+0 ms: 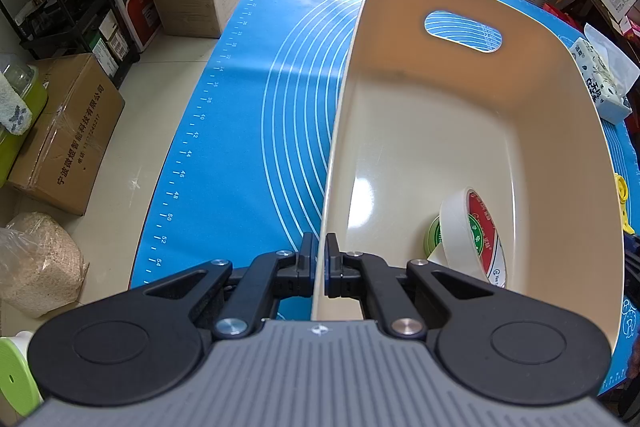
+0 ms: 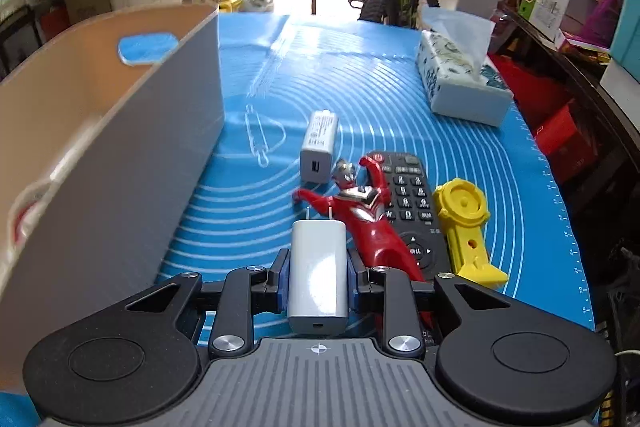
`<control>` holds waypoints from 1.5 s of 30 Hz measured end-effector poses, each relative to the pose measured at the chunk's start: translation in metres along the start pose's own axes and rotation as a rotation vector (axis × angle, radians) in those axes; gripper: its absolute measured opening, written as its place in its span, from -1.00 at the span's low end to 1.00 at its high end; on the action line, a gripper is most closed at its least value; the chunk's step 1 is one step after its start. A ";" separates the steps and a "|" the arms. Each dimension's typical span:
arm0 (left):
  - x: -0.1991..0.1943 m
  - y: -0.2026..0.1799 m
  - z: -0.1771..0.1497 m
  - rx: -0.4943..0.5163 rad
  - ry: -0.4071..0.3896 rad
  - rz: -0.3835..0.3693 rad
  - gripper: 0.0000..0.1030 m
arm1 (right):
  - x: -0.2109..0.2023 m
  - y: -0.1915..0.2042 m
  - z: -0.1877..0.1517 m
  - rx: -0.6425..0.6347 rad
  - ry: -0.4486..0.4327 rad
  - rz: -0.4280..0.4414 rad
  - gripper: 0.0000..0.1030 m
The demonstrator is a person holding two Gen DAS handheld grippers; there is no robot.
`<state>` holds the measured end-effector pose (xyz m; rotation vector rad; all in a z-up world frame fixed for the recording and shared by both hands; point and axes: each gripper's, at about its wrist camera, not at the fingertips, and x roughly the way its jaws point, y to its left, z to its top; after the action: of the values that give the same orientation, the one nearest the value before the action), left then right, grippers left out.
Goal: Organize rigid objects
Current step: 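Carry the white charger into the basket and open the right tool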
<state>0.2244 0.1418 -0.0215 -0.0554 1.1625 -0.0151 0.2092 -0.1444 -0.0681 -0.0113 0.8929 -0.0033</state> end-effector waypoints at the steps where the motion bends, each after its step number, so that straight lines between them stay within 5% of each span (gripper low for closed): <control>1: 0.000 -0.001 0.000 0.000 0.000 0.000 -0.90 | -0.004 0.001 0.002 -0.002 -0.010 0.002 -0.30; 24: 0.000 0.000 0.000 0.000 0.001 0.001 -0.90 | -0.094 0.070 0.076 -0.142 -0.262 0.151 -0.30; 35: 0.002 -0.001 0.000 0.001 0.001 0.001 -0.90 | -0.055 0.139 0.073 -0.276 -0.132 0.242 -0.30; 45: 0.002 -0.003 0.000 0.003 0.001 0.004 -0.90 | -0.007 0.164 0.061 -0.319 0.035 0.189 -0.31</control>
<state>0.2251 0.1388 -0.0231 -0.0507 1.1634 -0.0137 0.2515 0.0204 -0.0263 -0.2245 0.9192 0.3155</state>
